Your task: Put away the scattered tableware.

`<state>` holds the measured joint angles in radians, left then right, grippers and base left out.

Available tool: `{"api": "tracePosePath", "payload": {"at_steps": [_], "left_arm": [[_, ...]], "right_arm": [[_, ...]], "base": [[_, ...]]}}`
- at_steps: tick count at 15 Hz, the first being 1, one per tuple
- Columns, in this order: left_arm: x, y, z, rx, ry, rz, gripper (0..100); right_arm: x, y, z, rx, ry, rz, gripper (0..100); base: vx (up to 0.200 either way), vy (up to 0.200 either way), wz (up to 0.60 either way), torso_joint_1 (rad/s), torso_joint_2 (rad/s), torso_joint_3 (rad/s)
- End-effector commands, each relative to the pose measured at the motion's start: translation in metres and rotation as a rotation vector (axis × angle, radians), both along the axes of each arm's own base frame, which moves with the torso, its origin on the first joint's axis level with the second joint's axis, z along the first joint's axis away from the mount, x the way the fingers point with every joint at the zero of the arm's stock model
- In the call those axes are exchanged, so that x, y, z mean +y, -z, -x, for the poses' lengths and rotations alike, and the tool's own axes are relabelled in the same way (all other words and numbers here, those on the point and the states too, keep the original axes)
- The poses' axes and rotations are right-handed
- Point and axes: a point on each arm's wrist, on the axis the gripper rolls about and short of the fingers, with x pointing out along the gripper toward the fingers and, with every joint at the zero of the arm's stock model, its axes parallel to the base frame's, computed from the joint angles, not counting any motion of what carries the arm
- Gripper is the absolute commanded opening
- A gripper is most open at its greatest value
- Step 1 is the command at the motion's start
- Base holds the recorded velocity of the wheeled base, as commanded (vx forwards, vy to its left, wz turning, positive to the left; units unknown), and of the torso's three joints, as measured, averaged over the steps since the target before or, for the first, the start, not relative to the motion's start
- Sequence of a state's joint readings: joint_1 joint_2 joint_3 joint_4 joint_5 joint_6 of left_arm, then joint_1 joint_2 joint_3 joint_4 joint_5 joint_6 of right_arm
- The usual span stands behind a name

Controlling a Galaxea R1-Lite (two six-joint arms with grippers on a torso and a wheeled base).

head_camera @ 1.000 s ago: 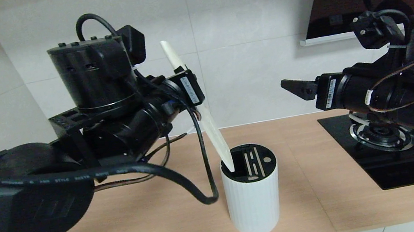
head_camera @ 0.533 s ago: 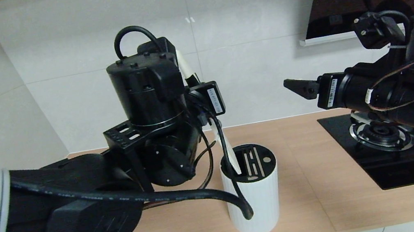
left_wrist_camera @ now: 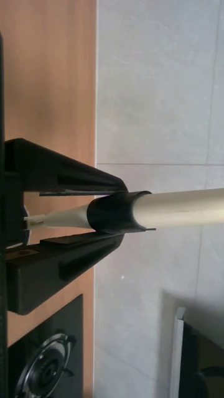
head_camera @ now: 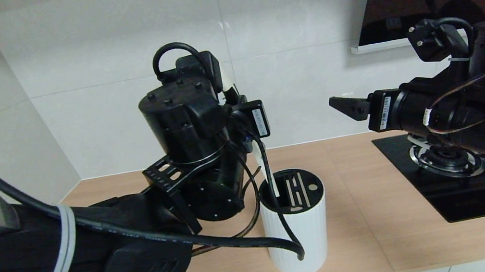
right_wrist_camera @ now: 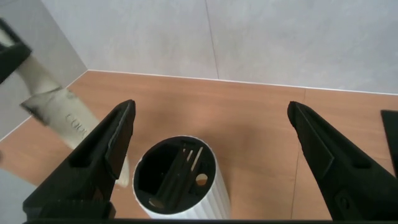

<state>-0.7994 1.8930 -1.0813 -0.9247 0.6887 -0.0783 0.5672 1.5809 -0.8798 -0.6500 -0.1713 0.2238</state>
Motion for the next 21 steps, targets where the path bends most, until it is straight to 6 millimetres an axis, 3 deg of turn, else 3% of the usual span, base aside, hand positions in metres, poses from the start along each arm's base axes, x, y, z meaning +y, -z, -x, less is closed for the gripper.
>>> {"api": "tracePosePath", "payload": {"at_steps": [1,12,21], "left_arm": [[-0.007,0.016,-0.006,0.024,0.0,-0.025,0],[-0.016,0.036,-0.016,0.024,-0.001,-0.031,0],[-0.035,0.076,-0.016,0.1,-0.001,-0.075,0]], "right_arm": [[0.001,0.001,-0.001,0.004,-0.001,0.002,100],[0.0,0.003,0.0,0.007,0.002,0.006,100],[0.0,0.002,0.001,0.003,0.002,0.004,100]], "base": [[0.0,0.0,0.0,0.0,0.0,0.0],[0.0,0.0,0.0,0.0,0.0,0.0],[0.0,0.0,0.0,0.0,0.0,0.0]]}}
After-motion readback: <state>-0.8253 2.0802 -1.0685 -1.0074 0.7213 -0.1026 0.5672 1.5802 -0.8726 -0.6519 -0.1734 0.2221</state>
